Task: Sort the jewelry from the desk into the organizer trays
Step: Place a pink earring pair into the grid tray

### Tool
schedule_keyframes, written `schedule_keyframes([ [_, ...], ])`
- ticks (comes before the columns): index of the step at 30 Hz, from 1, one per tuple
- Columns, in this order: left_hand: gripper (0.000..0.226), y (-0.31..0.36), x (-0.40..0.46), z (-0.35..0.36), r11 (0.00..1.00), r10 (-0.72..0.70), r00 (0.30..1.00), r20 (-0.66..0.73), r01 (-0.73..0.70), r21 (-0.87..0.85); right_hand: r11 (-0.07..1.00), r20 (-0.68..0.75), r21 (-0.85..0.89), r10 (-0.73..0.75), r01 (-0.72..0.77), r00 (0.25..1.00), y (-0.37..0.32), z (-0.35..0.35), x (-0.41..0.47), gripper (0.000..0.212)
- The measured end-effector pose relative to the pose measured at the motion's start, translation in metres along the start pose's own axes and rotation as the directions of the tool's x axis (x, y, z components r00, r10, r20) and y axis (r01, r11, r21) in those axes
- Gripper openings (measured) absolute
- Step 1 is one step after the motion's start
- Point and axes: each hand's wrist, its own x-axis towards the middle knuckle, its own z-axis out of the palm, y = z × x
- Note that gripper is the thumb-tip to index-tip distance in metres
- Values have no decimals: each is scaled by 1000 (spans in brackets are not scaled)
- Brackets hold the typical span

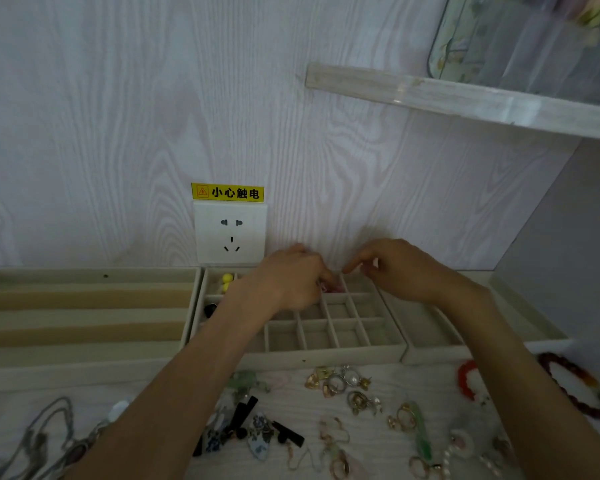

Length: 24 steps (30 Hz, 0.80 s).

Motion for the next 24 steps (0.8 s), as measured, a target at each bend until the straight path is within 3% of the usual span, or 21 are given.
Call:
schedule_keyframes([
  [3, 52, -2, 0, -2, 1000, -9, 1000, -10, 9, -5, 991, 62, -124, -38, 46, 997, -6, -6, -4, 44],
  [7, 47, -7, -1, -7, 999, -32, 999, -9, 32, -6, 941, 109, -333, -27, 62, 994, -19, 3, -3, 46],
  [16, 48, -4, -2, -5, 999, -39, 999, 14, 38, 28, 911, 10, -411, -47, 47, 999, -21, 10, -4, 41],
  [24, 47, -5, -1, -6, 998, -52, 998, -35, 53, 42, 953, 35, -296, -61, 69, 998, -22, 1, -3, 37],
])
